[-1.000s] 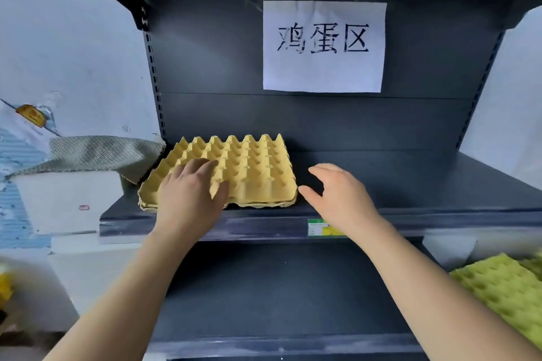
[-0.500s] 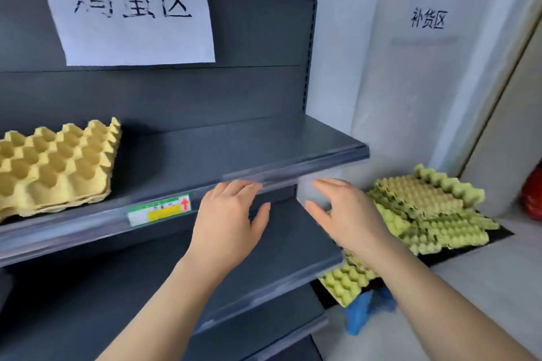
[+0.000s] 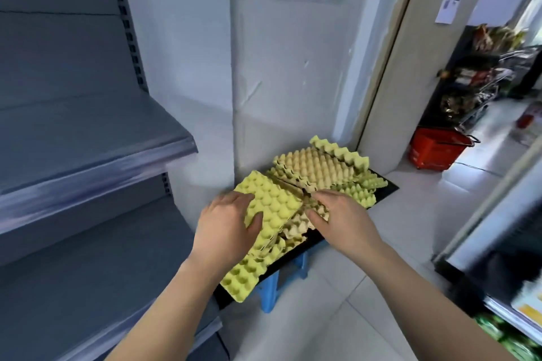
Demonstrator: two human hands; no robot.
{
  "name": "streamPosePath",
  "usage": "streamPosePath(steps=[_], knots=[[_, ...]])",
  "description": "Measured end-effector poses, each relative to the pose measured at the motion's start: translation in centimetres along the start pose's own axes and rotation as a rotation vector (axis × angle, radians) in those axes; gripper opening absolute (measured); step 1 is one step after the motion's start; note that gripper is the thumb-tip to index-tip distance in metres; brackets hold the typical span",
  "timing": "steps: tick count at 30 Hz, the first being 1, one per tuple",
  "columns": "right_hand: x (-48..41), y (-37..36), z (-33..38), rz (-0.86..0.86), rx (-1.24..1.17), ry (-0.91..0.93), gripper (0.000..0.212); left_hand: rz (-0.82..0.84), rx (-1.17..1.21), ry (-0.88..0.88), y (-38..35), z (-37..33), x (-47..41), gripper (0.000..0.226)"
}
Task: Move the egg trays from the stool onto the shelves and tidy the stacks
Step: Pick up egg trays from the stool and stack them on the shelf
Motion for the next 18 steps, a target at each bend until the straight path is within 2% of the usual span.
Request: streamPosePath(steps=[9,14,18], knots=[[-9.3,1.4,-15.6,0.027,-0.024,-0.225,0.041,0.101,0.02,-0.022,-8.6,-3.8,-16.4,0.037],[-16.3,2.9,-23.5,0.038,-0.113,-0.352,0.046,0.158,0.029,-0.04,-12.4,-5.2,-27.7,0.042],[-21.1,4.0,-28.9,0.04,-0.174,-0.44,0.042,0.223,0.06,-0.028,-15.1,-6.8,-35.6,0.044]])
Point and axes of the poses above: each hand's wrist, its own x-axis away from the middle knuckle, its own y-axis out of the back of the hand, z = x × y, the point moved 3 cm from there along -x, towards the middle knuckle, and after that the axes turned 15 degrees about z, right-handed, at the moved point
